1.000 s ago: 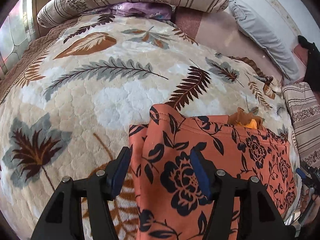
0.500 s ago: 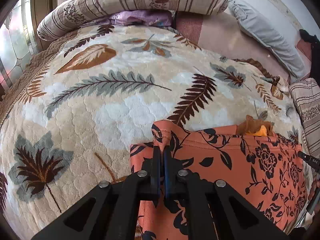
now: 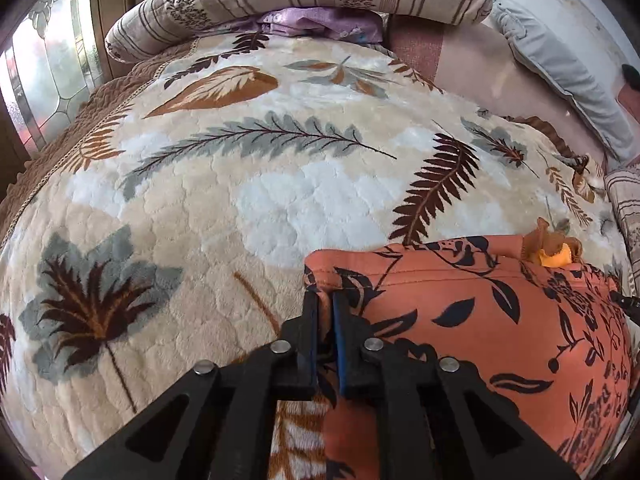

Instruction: Fold small clothes

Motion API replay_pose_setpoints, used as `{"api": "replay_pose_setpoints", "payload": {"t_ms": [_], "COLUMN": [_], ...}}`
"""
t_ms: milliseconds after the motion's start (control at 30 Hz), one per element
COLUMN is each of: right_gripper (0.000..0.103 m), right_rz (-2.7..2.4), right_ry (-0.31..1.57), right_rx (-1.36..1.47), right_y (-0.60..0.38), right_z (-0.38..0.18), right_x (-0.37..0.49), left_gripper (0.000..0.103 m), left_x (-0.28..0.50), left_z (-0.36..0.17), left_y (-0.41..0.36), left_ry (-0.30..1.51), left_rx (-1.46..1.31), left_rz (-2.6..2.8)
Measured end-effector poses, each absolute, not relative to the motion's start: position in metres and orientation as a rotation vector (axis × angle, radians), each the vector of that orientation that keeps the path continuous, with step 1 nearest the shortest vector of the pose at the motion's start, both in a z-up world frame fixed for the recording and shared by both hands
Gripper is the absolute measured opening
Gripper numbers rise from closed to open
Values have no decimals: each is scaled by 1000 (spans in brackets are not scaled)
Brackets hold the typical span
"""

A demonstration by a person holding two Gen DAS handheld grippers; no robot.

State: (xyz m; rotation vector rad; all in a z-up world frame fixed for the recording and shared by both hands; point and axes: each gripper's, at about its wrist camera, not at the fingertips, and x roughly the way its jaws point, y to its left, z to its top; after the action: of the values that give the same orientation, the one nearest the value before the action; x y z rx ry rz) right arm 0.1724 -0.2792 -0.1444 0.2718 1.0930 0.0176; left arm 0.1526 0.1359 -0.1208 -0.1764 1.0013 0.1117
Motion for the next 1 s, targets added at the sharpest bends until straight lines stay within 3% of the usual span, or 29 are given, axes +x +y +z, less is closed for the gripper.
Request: {"api": "replay_pose_setpoints", "payload": {"t_ms": [33, 100, 233, 300, 400, 433, 467, 633, 833, 1000], "right_gripper": [11, 14, 15, 23, 49, 75, 80, 80, 80, 80], "right_rz": [13, 1, -30, 28, 191, 234, 266, 237, 223, 230], "right_ry": [1065, 1058, 957, 913, 891, 884, 877, 964, 951, 912], "right_rx": [295, 298, 270, 296, 337, 361, 392, 459, 495, 497], "right_y": [-282, -285, -289, -283, -261, -253, -247, -235, -238, -236], "right_z": [-142, -131, -82, -57, -34, -34, -37, -84, -100, -100], "right_x": [167, 159, 126, 103, 62, 50, 37, 0, -19, -27], "left_gripper": [11, 22, 28, 39, 54, 58, 63, 62, 62, 62], "left_x": [154, 151, 122, 95, 50, 36, 24, -4, -15, 9], "left_z": [-119, -108, -71, -53, -37, -38, -42, -90, -70, -94], "left_y": [135, 138, 152, 153, 147, 144, 141, 135, 131, 130], "left_ry": [996, 968, 891, 872, 859, 868, 885, 1032, 888, 952], "left_rx": [-171, -174, -235, -240, -256, -264, -280, -340, -319, -337], "left_rz": [111, 115, 108, 85, 38, 22, 18, 11, -109, -173]}}
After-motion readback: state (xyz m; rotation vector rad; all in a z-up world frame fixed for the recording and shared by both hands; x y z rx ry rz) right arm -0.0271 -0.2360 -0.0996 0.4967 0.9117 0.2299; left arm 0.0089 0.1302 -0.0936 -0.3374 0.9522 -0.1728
